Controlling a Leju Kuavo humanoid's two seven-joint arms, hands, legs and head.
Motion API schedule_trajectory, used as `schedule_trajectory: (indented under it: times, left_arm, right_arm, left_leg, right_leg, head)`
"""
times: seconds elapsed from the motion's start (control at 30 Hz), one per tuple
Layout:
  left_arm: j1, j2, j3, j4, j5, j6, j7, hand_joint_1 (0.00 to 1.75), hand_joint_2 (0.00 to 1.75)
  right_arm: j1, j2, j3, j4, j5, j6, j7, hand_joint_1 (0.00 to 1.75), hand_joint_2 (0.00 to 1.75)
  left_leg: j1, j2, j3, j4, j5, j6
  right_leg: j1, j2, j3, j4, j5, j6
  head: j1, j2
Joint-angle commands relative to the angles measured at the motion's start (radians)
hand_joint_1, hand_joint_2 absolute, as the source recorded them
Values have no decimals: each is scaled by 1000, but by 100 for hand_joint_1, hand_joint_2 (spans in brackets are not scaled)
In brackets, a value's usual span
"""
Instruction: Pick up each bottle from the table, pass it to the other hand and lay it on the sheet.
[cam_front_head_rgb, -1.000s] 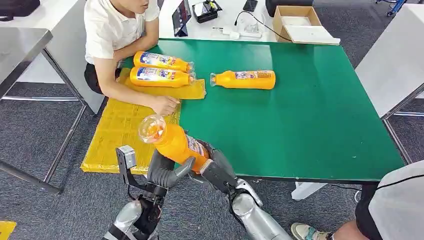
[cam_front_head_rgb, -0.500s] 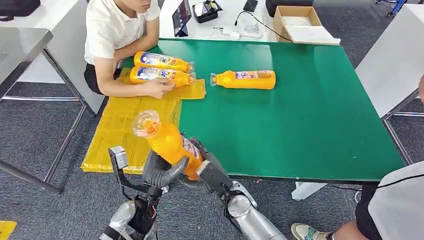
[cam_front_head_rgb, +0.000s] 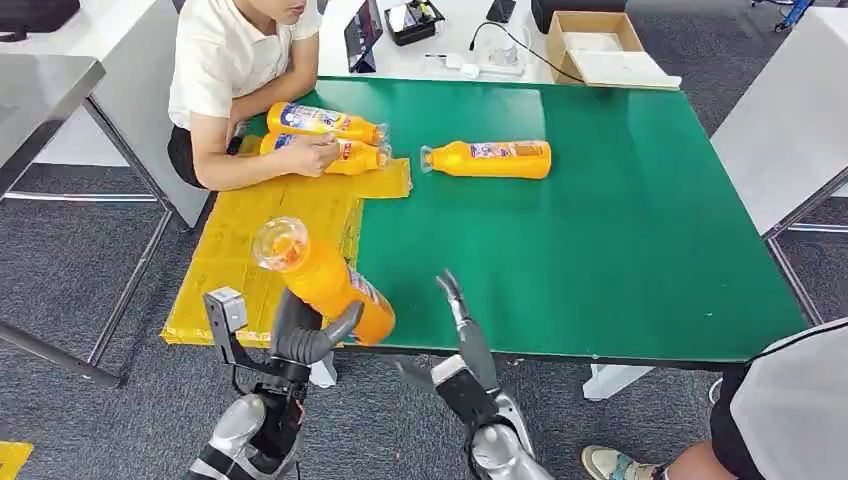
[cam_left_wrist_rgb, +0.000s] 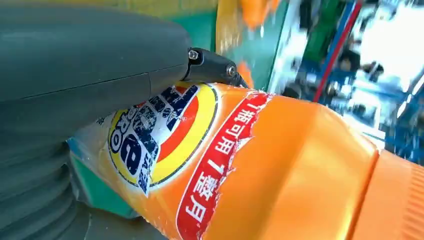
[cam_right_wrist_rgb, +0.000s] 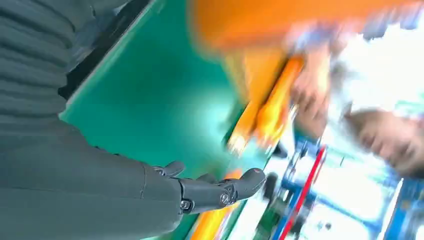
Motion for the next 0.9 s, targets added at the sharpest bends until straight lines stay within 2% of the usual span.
schedule_trajectory:
  times: [0.03, 0.07, 0.13, 0.17, 0.27, 0.43, 0.6, 0.7, 0.83, 0.9]
  left_arm:
    - [-5, 38, 88, 12, -21, 38, 0, 175, 175]
    - [-5, 39, 94, 12, -33, 54, -4, 175, 175]
    - [-17, 53, 109, 25, -235, 222, -59, 175, 175]
    - [-26, 54, 124, 42, -317, 285, -46, 175, 175]
    - [-70, 56, 155, 118, -555, 414, -65, 175, 175]
    - [-132, 40, 175, 228, -707, 462, -52, 175, 175]
    - [-219, 46, 152, 390, -957, 576, -15, 175, 175]
    - [-325, 52, 116, 582, -1156, 617, 28, 175, 175]
    - [-467, 40, 72, 841, -1304, 550, 122, 175, 175]
    - [-467, 40, 72, 841, -1304, 550, 122, 175, 175]
  right_arm:
    - [91, -58, -76, -137, 22, -39, -1, 0, 0]
    - [100, -61, -75, -149, 19, -45, -1, 0, 0]
    - [136, -67, -69, -190, 5, -88, -1, 0, 0]
    - [146, -70, -58, -204, 2, -102, -1, 0, 0]
    - [158, -70, -20, -238, -14, -136, -1, 0, 0]
    - [152, -64, 4, -256, -3, -178, -1, 0, 0]
    - [143, -60, 33, -273, -60, -146, -1, 0, 0]
    - [124, -60, 79, -258, -87, -89, -1, 0, 0]
    - [93, -45, 129, -229, -94, -28, -1, 0, 0]
    - [93, -45, 129, -229, -94, -28, -1, 0, 0]
  left_leg:
    - [1, 0, 3, -1, -1, -1]
    - [1, 2, 5, 0, -2, -2]
    - [1, -1, 4, 0, -2, -2]
    - [1, -1, 6, 0, -2, -2]
    - [2, -1, 6, -1, -2, -2]
    - [2, -1, 3, -1, -1, -1]
    - [2, -1, 4, -1, 0, -1]
    - [2, -2, 5, -1, 0, -2]
    - [2, -2, 4, -1, 1, -2]
    - [2, -2, 4, -1, 0, -2]
  right_leg:
    - [1, 0, 3, 0, -1, -2]
    - [1, 1, 5, 0, -2, -3]
    - [2, -1, 4, 0, -2, -3]
    - [2, -1, 6, 0, -3, -3]
    - [2, -2, 7, 0, -3, -4]
    - [1, -1, 3, 0, -1, -2]
    - [1, -1, 4, -1, -1, -2]
    - [2, -3, 6, -1, -1, -3]
    - [1, -2, 4, 0, -1, -2]
    - [2, -2, 4, 0, -1, -3]
  head:
    - [-1, 0]
    - [0, 0]
    - [0, 0]
    - [0, 0]
    - [0, 0]
    - [0, 0]
    - [0, 0]
    - [0, 0]
    - [0, 0]
    - [0, 0]
